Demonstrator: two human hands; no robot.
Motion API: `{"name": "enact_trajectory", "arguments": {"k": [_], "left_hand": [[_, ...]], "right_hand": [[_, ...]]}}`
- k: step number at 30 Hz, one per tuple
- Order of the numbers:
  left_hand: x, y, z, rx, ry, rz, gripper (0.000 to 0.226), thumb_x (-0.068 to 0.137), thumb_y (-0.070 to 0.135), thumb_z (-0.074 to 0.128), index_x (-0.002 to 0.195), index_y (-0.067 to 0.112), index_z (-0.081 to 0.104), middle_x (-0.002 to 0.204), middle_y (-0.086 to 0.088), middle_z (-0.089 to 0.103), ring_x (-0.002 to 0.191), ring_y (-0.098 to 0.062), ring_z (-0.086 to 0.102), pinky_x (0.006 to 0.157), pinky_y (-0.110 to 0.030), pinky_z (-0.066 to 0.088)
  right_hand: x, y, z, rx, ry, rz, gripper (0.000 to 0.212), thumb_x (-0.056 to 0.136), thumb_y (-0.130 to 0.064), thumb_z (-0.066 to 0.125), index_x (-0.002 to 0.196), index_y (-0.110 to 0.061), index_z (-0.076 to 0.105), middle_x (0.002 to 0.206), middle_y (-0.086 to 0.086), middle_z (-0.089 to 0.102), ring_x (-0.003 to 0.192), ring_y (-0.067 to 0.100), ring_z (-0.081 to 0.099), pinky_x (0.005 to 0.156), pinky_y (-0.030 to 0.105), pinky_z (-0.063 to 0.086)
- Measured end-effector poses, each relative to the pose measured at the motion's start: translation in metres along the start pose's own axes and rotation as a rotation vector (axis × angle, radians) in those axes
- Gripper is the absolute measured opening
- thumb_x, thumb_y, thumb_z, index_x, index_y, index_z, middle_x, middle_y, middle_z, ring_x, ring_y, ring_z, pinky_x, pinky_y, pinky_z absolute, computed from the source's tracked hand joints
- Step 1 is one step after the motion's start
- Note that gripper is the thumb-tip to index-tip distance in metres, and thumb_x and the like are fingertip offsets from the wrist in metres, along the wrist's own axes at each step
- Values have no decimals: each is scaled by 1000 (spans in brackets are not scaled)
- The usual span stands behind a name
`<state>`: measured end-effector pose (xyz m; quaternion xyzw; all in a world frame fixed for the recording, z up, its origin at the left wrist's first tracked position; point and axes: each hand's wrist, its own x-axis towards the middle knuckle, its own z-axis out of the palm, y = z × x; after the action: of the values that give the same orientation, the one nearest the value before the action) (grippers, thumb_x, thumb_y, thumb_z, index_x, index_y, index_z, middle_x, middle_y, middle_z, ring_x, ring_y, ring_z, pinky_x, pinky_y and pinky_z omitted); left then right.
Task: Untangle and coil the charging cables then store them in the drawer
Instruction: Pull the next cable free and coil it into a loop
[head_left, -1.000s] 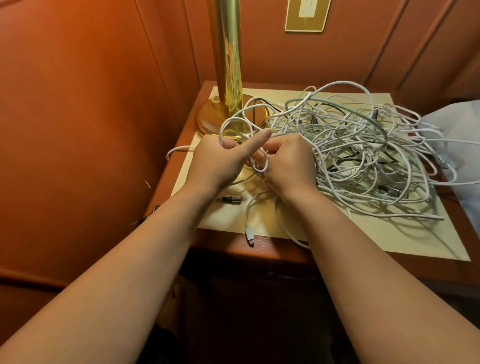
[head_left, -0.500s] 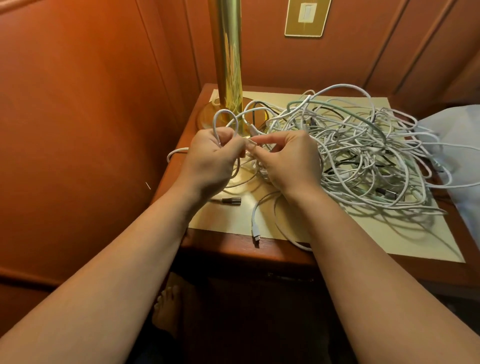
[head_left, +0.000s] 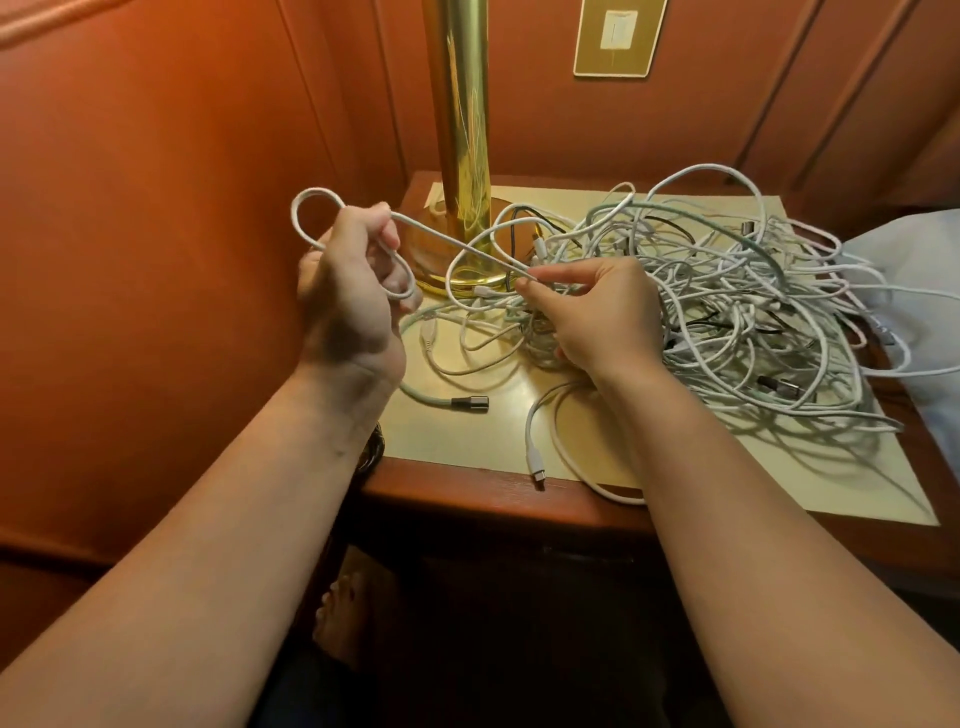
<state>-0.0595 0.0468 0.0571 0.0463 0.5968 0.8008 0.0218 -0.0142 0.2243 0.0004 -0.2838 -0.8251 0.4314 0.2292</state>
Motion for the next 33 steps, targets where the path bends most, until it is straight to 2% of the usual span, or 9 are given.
{"name": "enact_trajectory", "arguments": {"k": [2,4,8,11,14,18,23,29,33], "left_hand": [[-2,-3,6,26,52,15,31,100,19,51,69,15,50,53,4,41,52,-10,38,48,-26,33],[0,-13,8,165,-29,102,30,99,17,51,69,15,50,55,4,41,54,-11,39,51,-31,35],[7,-42,12,476,-264,150,15,90,10,67,83,-1,61,60,-4,48,55,-16,42,52,-27,39],[4,-60,18,513,-247,82,19,87,22,75,92,6,68,57,-2,46,51,-15,37,53,-26,34],[4,-62,25,475,-203,6,18,88,29,79,94,12,76,57,0,54,51,-12,44,55,-25,38],[2,-62,34,319,-155,-140,18,90,23,79,101,9,80,52,12,64,45,3,56,49,-11,42],[5,-64,39,281,-97,-138,9,88,26,82,91,18,82,82,2,79,86,-10,75,74,-24,53],[0,-58,41,206,-80,-96,8,88,19,81,90,12,80,82,-3,79,84,-15,77,72,-22,57],[-1,-49,39,164,-58,-60,4,88,14,80,86,11,78,74,3,77,74,-5,73,65,-15,53]], "right_hand": [[-1,2,1,-68,16,-49,23,82,-57,81,95,-38,82,90,-10,78,58,9,67,57,38,61],[-3,3,3,-102,29,-99,22,85,-55,80,96,-36,83,90,-9,78,60,7,64,57,33,57],[-3,9,4,7,7,-116,21,85,-51,81,96,-33,84,65,-9,70,55,12,65,71,42,63],[-1,12,3,51,1,-133,19,84,-48,83,95,-32,84,62,-7,70,52,17,67,69,45,64],[-2,12,2,44,-13,-159,17,85,-47,82,95,-32,84,60,-6,69,53,19,67,54,43,60],[-1,14,4,78,5,-203,11,85,-42,83,91,-34,84,58,-7,65,51,12,56,51,33,49],[0,13,2,54,0,-239,11,85,-40,84,91,-31,84,61,-11,62,53,5,50,53,24,40],[0,6,2,22,37,-199,14,83,-47,84,91,-36,83,59,-12,61,51,4,51,50,24,41],[-1,4,0,-20,55,-170,18,84,-50,83,94,-36,83,62,-14,63,55,3,56,51,22,40]]}}
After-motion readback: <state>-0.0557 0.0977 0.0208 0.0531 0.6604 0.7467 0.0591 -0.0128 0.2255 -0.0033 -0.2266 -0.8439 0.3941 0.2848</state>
